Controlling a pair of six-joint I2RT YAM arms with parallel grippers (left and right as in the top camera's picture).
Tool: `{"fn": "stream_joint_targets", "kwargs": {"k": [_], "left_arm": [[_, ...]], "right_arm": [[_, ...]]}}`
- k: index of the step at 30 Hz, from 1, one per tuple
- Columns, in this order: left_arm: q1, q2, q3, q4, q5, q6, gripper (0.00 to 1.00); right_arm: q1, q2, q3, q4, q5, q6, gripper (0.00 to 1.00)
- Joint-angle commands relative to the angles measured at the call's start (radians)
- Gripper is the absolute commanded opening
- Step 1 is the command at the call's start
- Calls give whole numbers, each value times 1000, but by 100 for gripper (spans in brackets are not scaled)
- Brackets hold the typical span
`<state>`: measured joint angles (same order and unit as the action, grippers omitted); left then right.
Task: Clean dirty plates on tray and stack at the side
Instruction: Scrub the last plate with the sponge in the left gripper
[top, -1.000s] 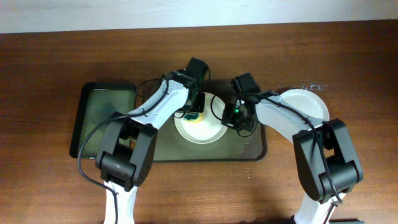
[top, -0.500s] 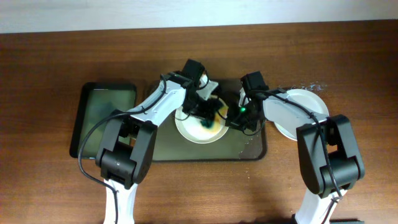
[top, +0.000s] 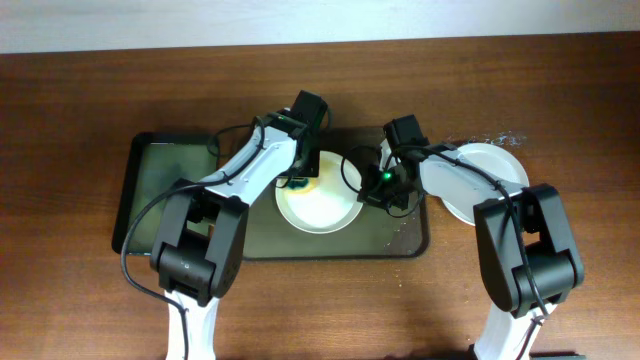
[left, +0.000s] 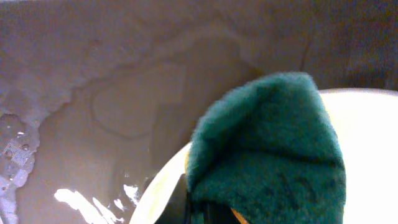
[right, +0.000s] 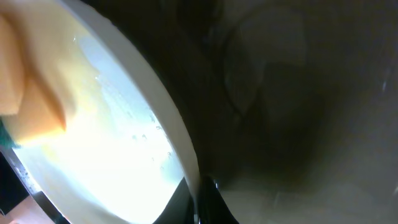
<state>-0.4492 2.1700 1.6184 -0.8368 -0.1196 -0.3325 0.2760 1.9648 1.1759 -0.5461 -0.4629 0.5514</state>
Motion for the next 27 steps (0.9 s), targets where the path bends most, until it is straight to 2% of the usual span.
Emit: {"fn": "stream_joint_targets", "kwargs": {"k": [1, 4, 6, 9, 11, 14, 16, 20, 24, 27], "left_arm": [[57, 23, -18, -88, 284, 398, 0], [57, 23, -18, -196, 659, 680, 0], [57, 23, -18, -241, 782, 781, 0], [58, 23, -18, -211, 781, 777, 0], [60, 23, -18, -169, 764, 725, 0], [70, 23, -18, -57, 607, 522, 0], [78, 23, -18, 21, 409, 347, 0], [82, 23, -17, 78, 1, 84, 0], [79, 23, -16, 34, -272, -14, 0], [76, 23, -16, -56, -341, -23, 0]], "right_arm": [[-14, 24, -21, -26, 49, -1, 4], [-14, 24, -21, -26, 48, -1, 4], [-14, 24, -21, -26, 48, -1, 4], [-14, 24, -21, -30, 48, -1, 4], [-14, 24, -21, -38, 48, -1, 4], [-14, 24, -21, -45, 48, -1, 4], [-14, 24, -21, -45, 48, -1, 4], [-14, 24, -21, -45, 48, -2, 4], [-14, 24, -21, -45, 49, -2, 4], [-14, 24, -21, -45, 54, -1, 4]]}}
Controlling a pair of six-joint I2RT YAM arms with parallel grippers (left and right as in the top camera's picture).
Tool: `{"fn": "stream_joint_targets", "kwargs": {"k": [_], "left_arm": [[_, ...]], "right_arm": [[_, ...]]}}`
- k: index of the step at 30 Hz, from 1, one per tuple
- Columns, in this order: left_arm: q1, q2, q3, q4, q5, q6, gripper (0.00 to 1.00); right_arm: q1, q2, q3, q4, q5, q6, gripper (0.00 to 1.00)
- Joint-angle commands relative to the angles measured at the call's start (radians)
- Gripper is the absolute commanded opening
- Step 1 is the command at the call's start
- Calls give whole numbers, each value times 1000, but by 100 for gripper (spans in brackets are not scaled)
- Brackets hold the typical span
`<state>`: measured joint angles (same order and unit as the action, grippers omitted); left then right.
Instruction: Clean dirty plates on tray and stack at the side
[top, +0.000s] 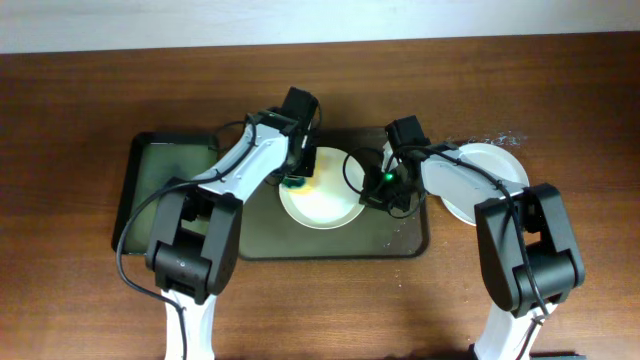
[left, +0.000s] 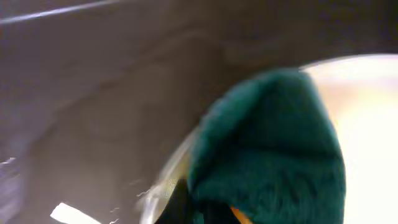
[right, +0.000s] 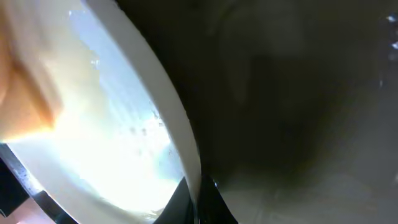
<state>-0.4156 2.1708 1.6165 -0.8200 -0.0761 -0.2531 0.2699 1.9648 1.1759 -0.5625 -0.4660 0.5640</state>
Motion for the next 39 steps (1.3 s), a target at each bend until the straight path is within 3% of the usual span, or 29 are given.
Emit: {"fn": "stream_joint_targets", "kwargs": {"k": [1, 4, 6, 8, 11, 17, 19, 23, 34, 39], "left_arm": [[43, 23, -14, -109, -374, -102, 0], [43, 23, -14, -189, -180, 42, 0], [43, 23, -14, -208, 60, 218, 0], [43, 23, -14, -234, 392, 429, 0], [44, 23, -14, -245, 627, 540, 0], [48, 23, -14, -113, 585, 469, 0], [52, 23, -14, -13, 410, 313, 0], [52, 23, 14, 56, 149, 132, 0], [52, 23, 359, -250, 81, 134, 0], [61, 23, 398, -332, 60, 134, 0]], "right_arm": [[-8, 24, -21, -28, 59, -14, 4], [-8, 24, -21, -28, 58, -14, 4], [-8, 24, -21, -28, 58, -14, 4], [-8, 24, -21, -28, 58, -14, 4], [-8, 24, -21, -28, 58, -14, 4], [-8, 24, -21, -29, 58, -14, 4], [-8, 24, -21, -29, 58, -14, 4], [-8, 24, -21, -29, 59, -14, 4], [-8, 24, -21, -36, 78, -14, 4], [-8, 6, -18, -48, 81, -51, 4]]}}
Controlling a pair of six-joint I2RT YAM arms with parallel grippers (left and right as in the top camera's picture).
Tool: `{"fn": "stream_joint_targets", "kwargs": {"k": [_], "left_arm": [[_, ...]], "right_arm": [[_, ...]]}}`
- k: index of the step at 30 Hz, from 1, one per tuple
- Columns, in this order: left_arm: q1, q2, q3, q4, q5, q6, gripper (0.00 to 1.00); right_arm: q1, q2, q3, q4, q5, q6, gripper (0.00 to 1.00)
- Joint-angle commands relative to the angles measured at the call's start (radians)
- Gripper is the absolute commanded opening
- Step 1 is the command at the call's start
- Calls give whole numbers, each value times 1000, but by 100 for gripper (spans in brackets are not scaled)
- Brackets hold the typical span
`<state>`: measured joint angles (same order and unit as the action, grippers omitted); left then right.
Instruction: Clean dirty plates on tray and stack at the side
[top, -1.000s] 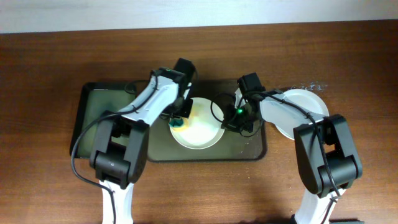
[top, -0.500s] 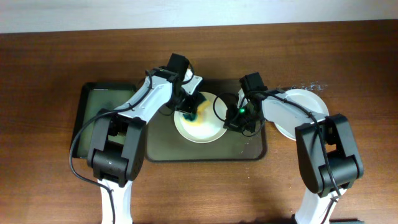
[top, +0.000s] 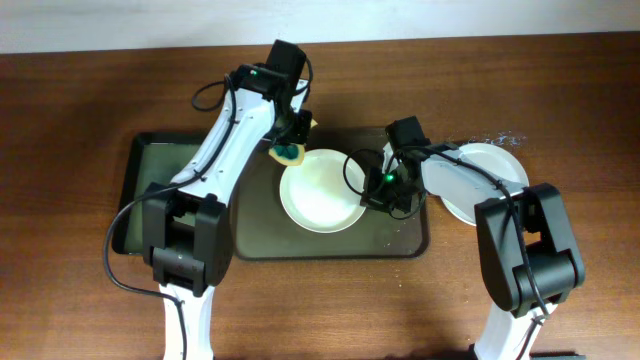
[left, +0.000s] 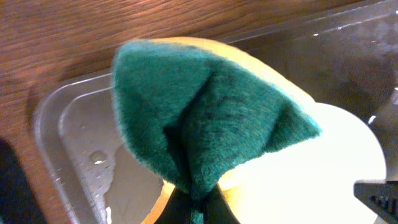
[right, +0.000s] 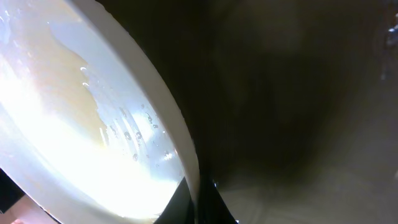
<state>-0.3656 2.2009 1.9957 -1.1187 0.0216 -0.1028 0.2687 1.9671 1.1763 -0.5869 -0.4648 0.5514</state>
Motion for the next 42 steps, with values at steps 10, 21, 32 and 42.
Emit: {"fn": "stream_joint_targets", "kwargs": {"k": [10, 21, 32, 42], "left_arm": [[23, -8, 16, -24, -37, -17, 0], [23, -8, 16, -4, -38, -16, 0], [23, -8, 16, -4, -38, -16, 0], [23, -8, 16, -4, -38, -16, 0]], "right_arm": [[39, -336, -19, -195, 518, -93, 4], [308, -593, -19, -267, 1195, -103, 4], [525, -611, -19, -275, 1706, -208, 4], [681, -611, -19, -270, 2058, -233, 4]]}}
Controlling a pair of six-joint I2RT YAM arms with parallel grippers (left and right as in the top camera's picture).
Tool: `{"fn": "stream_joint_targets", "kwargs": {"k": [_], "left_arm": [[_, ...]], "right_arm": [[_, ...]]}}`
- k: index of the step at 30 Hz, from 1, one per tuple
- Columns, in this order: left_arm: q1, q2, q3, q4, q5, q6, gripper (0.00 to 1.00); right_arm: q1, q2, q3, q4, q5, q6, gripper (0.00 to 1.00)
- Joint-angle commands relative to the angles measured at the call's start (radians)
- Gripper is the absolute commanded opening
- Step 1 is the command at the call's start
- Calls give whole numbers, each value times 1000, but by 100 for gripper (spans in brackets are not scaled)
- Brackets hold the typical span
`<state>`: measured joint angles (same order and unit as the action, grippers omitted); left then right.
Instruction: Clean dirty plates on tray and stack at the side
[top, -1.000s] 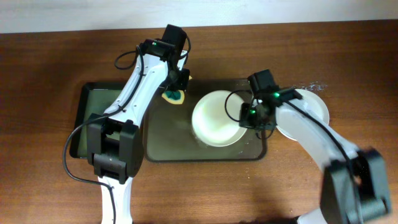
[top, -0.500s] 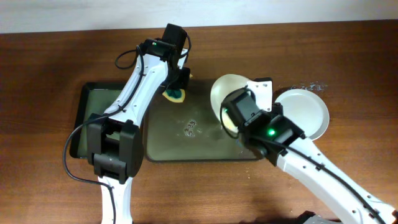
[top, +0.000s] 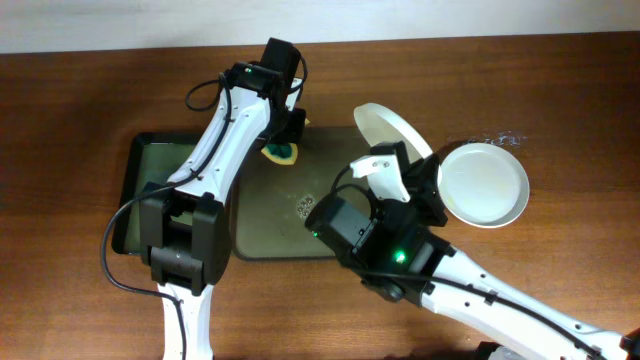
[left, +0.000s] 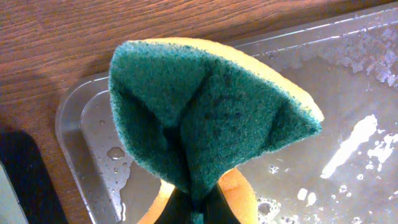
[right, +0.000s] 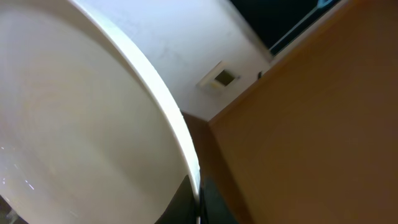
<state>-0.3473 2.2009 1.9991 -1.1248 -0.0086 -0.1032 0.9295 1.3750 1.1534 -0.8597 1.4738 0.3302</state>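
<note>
My right gripper (right: 198, 200) is shut on the rim of a white plate (right: 81, 124). In the overhead view that plate (top: 390, 126) is held on edge, high above the right end of the dark wet tray (top: 340, 235). A white stack of plates (top: 485, 183) lies on the table to the right of the tray. My left gripper (left: 198, 210) is shut on a folded green and yellow sponge (left: 205, 112). In the overhead view the sponge (top: 281, 152) hangs over the tray's far left part.
A patch of suds (top: 305, 207) lies on the tray floor. A second dark tray (top: 140, 190) adjoins on the left. Water drops (top: 495, 139) dot the table behind the stack. My raised right arm (top: 400, 250) covers the tray's right part.
My right gripper has lifted the plate off the tray and now holds it on edge, high over the tray's right end. The left gripper with the sponge has barely moved.
At first the sponge lay on the plate's left part in the tray while my right gripper held the plate's right rim. It was then at the plate's left rim, later lifted away toward the tray's far edge. Now the plate is up off the tray.
</note>
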Motion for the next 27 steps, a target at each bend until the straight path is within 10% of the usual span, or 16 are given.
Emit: {"fn": "stream_joint_targets", "kwargs": {"k": [1, 6, 13, 27], "left_arm": [[5, -8, 13, 2, -8, -16, 0], [5, -8, 13, 2, -8, -16, 0], [5, -8, 13, 2, -8, -16, 0], [5, -8, 13, -16, -8, -16, 0]], "right_arm": [[20, -19, 4, 3, 119, -12, 4], [18, -19, 4, 3, 53, 0, 4], [-150, -3, -3, -3, -692, 127, 4], [-993, 74, -5, -29, -1699, 39, 4]]}}
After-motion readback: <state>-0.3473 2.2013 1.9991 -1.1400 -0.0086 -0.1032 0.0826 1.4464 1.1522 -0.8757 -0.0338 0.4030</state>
